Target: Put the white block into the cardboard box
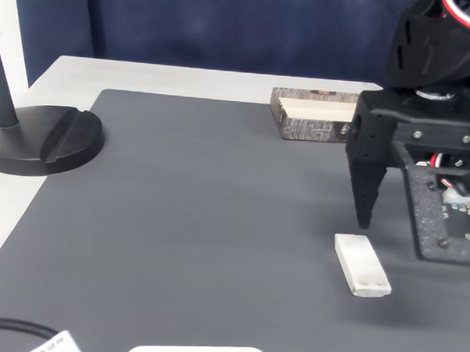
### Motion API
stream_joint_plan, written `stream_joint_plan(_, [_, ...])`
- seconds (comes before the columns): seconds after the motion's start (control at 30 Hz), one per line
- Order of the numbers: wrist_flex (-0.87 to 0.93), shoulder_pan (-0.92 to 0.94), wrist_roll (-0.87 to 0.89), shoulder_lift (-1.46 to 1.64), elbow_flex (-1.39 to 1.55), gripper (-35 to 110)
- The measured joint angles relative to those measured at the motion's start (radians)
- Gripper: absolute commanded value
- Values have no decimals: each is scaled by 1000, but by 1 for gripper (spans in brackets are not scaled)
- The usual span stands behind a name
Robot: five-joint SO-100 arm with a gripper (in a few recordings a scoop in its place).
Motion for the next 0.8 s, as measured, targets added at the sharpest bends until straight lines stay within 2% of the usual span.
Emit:
stream_joint_plan(0.4, [-41,0,0,0,29,32])
stream_joint_plan(0.53, [-81,0,8,17,51,39])
stream_joint_plan(0.8, [-97,0,35,31,61,40])
